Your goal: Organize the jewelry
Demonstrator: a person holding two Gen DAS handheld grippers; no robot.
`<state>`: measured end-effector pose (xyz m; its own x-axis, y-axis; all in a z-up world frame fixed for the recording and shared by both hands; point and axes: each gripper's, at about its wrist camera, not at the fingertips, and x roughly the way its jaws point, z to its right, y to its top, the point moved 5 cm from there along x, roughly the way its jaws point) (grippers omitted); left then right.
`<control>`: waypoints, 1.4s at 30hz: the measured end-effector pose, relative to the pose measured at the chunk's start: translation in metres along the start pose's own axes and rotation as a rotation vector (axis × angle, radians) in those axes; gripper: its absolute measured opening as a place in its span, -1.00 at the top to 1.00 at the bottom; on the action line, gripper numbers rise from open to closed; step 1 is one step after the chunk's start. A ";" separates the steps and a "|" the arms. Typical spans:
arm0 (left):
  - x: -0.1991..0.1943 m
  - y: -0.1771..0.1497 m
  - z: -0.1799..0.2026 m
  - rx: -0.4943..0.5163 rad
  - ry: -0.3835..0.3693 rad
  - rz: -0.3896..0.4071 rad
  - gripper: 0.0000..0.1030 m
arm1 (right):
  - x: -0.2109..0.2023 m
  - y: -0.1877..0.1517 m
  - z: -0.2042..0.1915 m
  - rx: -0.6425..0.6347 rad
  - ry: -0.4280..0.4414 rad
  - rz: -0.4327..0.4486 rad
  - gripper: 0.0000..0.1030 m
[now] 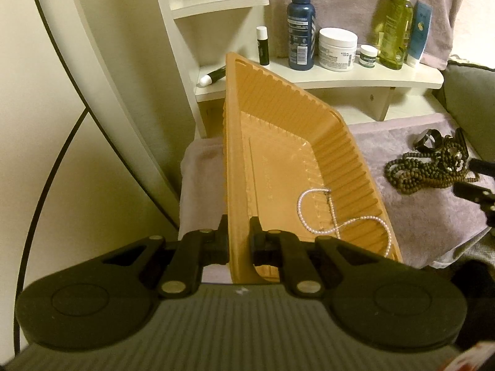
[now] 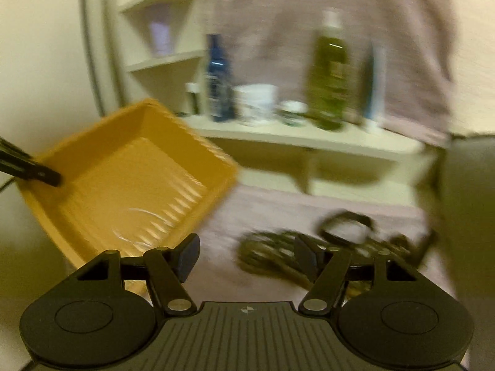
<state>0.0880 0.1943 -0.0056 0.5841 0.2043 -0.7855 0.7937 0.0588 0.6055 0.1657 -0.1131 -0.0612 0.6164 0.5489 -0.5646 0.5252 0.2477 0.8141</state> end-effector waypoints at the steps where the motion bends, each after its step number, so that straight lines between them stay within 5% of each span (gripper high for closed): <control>1: 0.000 0.000 0.000 -0.001 0.001 0.000 0.80 | -0.002 -0.005 0.009 0.018 -0.023 -0.006 -0.31; 14: 0.000 0.000 0.000 -0.003 0.003 -0.004 0.80 | 0.001 -0.040 0.064 0.025 -0.147 -0.067 -0.29; 18: 0.000 0.000 0.000 -0.001 0.005 -0.006 0.80 | 0.011 -0.043 0.069 0.026 -0.138 -0.097 0.17; 28: 0.001 0.000 -0.001 -0.004 0.006 -0.014 0.80 | 0.033 -0.048 0.074 0.029 -0.129 -0.133 0.55; 31: 0.001 0.000 -0.001 -0.004 0.007 -0.015 0.80 | 0.034 -0.049 0.076 0.032 -0.140 -0.141 0.80; 42: 0.001 -0.001 0.000 -0.003 0.006 -0.013 0.80 | 0.006 -0.037 0.061 0.015 -0.129 -0.092 0.84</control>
<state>0.0877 0.1945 -0.0065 0.5731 0.2098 -0.7922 0.8004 0.0642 0.5960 0.1857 -0.1673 -0.1029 0.6354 0.4169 -0.6499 0.5907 0.2797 0.7569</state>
